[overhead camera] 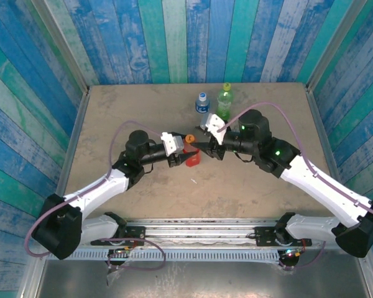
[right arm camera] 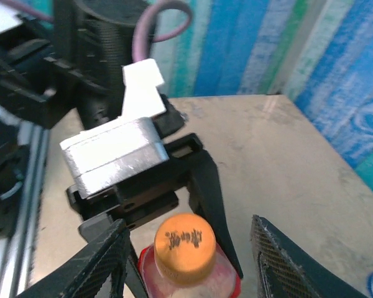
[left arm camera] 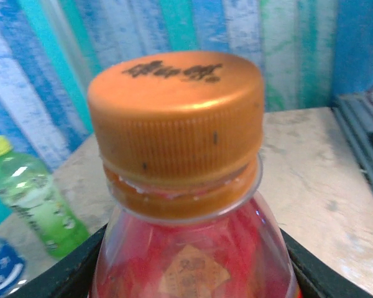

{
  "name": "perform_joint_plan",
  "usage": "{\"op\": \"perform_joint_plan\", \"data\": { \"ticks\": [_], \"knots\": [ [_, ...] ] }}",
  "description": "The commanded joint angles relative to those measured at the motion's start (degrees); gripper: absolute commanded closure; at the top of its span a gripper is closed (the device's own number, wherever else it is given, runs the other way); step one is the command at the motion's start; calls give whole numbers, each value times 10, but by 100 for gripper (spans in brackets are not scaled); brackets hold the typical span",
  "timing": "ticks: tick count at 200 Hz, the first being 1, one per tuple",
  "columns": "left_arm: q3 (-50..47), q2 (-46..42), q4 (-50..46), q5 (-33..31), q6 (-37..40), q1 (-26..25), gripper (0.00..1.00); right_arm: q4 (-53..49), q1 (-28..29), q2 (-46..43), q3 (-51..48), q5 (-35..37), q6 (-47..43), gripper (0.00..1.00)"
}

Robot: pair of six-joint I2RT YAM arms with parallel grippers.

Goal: Screw on the bottle caps

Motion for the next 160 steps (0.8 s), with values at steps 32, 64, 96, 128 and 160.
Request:
{"op": "perform_joint_plan", "data": {
  "ticks": [32,64,96,128,160],
  "knots": [
    [16,-13,-35,87,36,-1,42,-97,-2,40,54,-107,-56,55],
    [17,-13,-34,95,34,-1,42,-112,-2,60,62,-106,-64,59],
    [20,-12,-34,91,23,-1,42,-118,-2,65,64,-106,-69,65],
    [20,-7,-13,68,-7,-2,42,-118,-2,65,63,-88,-57,81],
    [10,8,76,-68,-81,-2,43,-30,-2,61,35,35,17,89]
  ]
}}
